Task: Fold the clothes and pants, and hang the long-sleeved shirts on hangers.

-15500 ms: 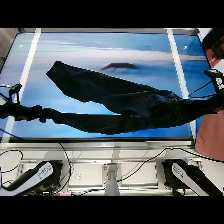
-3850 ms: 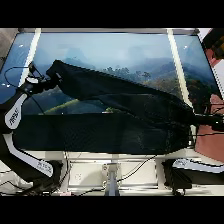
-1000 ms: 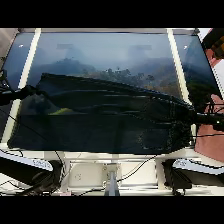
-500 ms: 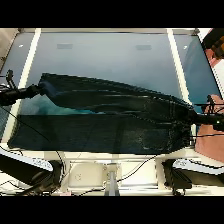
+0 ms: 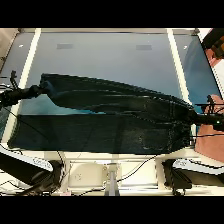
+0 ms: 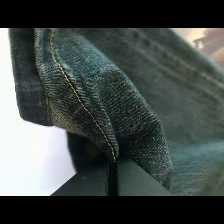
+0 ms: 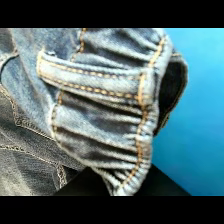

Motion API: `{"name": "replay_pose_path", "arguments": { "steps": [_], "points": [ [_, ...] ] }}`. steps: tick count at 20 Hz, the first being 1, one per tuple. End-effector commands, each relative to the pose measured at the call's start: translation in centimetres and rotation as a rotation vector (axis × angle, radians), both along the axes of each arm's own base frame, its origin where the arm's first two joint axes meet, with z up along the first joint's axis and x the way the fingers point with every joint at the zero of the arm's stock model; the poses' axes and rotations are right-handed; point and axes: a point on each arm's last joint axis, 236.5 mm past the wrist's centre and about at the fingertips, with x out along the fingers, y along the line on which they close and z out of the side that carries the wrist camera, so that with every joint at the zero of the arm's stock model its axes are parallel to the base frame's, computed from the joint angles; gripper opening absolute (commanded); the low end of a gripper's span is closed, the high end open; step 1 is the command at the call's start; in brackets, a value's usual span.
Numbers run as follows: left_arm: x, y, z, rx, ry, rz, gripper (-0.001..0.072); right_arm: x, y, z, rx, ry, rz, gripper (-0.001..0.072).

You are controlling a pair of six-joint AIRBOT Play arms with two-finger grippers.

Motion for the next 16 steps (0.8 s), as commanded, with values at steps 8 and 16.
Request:
{"name": "replay_pose_path", "arguments": {
  "steps": [8,16],
  "points": [
    [-1.0,7.0,8.1,0.017,0.127,0.261,0.0034,0.2,0.3,1.3,0.014,-0.006,-0.026,0.0053],
    [-10.0,10.6,3.3,0.217,0.491,0.210,0.0036,0.7,0.2,1.6,0.016,-0.024,-0.042,0.0053]
  ]
}}
